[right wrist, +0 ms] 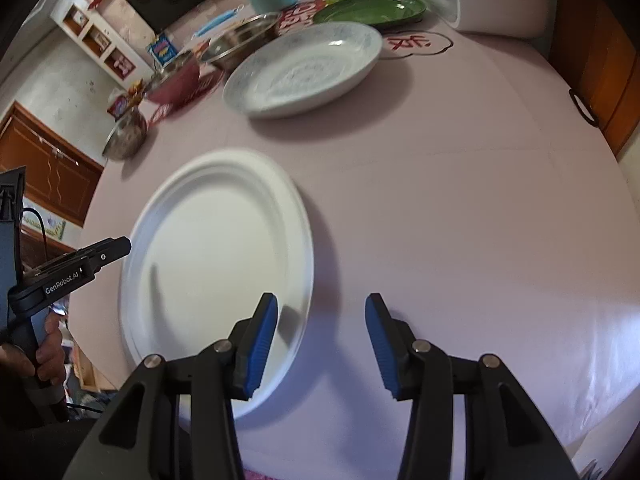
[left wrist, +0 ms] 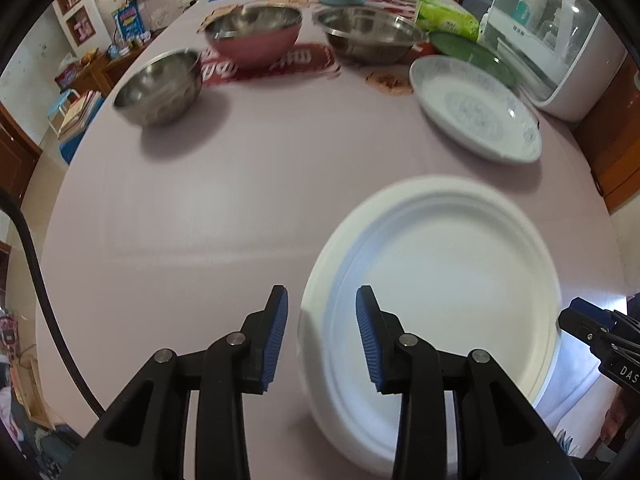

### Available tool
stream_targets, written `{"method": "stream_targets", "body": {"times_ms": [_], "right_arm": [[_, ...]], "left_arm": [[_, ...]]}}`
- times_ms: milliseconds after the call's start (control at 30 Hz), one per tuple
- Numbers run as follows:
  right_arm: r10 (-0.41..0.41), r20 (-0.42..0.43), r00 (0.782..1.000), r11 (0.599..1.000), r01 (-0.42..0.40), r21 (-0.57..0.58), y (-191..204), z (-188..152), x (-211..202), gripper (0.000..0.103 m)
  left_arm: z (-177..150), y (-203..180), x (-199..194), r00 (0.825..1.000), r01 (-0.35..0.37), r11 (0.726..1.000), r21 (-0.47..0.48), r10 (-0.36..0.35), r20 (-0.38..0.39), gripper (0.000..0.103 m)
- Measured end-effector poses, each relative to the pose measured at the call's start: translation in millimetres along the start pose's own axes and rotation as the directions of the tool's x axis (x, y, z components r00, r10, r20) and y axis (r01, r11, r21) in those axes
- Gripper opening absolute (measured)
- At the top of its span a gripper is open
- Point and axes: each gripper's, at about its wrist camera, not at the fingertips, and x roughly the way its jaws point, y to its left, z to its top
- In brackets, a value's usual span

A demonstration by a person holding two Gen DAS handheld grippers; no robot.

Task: Organize plates and bowls

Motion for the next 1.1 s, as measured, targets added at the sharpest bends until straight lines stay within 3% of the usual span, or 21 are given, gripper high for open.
{"method": "stream_targets", "body": {"times_ms": [67,300,767,1100], "right_arm": [[0.015,0.012,1.0,1.0,-0.015,0.02,-4,10,-2,0.046],[0.055,0.051,0.997,0.996,-0.058,0.071,-18,42,-7,0.047],[0.093,0.153,0.984,0.986,-0.112,0.124,-45,107,1,0.052],[0.111,0.223,0.969,0.982,-0.141,0.125,-53,123,25,0.053]], "left_arm": [[10,-4,-3,1.0,0.007,1.0,0.01,-0.007,0.015,0.043],[53,-22,-9,0.998,-0.02,0.997,0.072,0.015,0.068,0.049],[124,-56,16,0.999,0.03,0.995,0.096,-0.034,0.034,0.053],[142,-70,56,0.996,0.087,0.99,0.114,-0.089,0.005,0.053]]}}
